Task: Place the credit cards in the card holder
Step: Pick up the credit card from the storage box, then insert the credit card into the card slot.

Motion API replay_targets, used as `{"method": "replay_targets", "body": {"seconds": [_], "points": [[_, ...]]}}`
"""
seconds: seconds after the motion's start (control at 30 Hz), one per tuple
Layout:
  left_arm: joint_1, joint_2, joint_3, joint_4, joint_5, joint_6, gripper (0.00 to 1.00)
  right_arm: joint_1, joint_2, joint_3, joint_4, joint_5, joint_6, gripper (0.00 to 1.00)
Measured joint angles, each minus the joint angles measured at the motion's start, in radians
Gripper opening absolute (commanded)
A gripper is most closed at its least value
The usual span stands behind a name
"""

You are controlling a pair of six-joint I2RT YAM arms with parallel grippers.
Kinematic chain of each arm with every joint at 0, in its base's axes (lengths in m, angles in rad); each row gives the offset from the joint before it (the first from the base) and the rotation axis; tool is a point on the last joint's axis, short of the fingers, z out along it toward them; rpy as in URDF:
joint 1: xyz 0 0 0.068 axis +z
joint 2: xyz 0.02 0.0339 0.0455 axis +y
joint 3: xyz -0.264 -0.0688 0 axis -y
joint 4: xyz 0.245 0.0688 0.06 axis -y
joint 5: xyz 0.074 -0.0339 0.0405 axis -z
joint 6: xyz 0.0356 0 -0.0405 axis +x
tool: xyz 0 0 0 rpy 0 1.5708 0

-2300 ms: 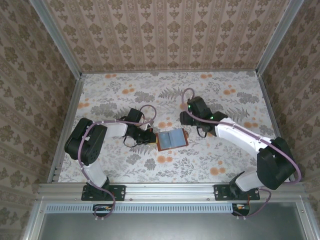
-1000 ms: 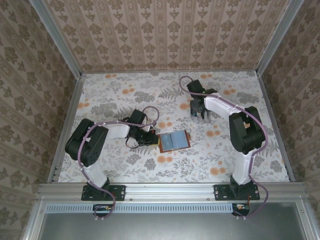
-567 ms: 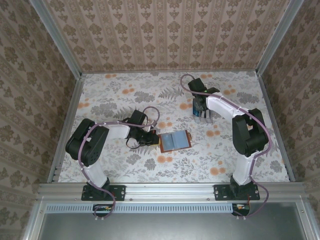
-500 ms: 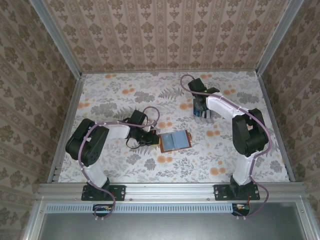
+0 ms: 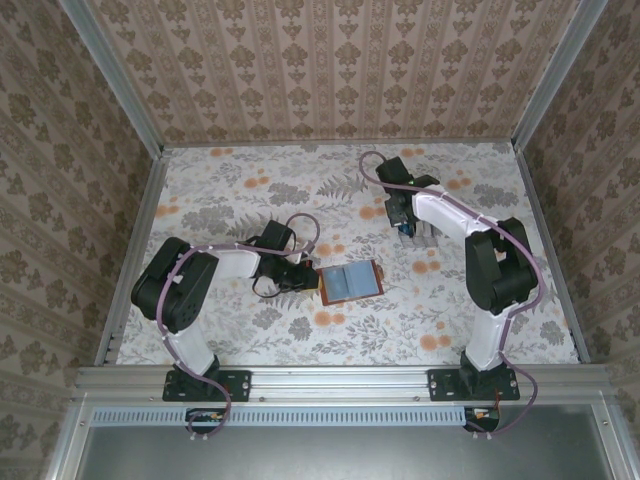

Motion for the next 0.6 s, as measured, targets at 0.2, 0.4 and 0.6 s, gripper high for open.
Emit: {"method": "replay_targets", "body": {"seconds": [0.2,0.4,0.6], "points": [[-0.001,0.000,0.000,-0.001,-0.001,0.001,0.00,-0.013,-0.114,-0.031,0.000,-0.121,0.043,0.00],[-0.016,-0.003,0.009,-0.019,-0.017,0.020,0.00,-0.015,-0.355,-0.191,0.039,-0.327,0.078,0.00],[-0.033,-0.002,0.023,-0.050,-0.022,0.054,0.00,-0.015,-0.552,-0.465,0.161,-0.608,0.081,0.00]]}}
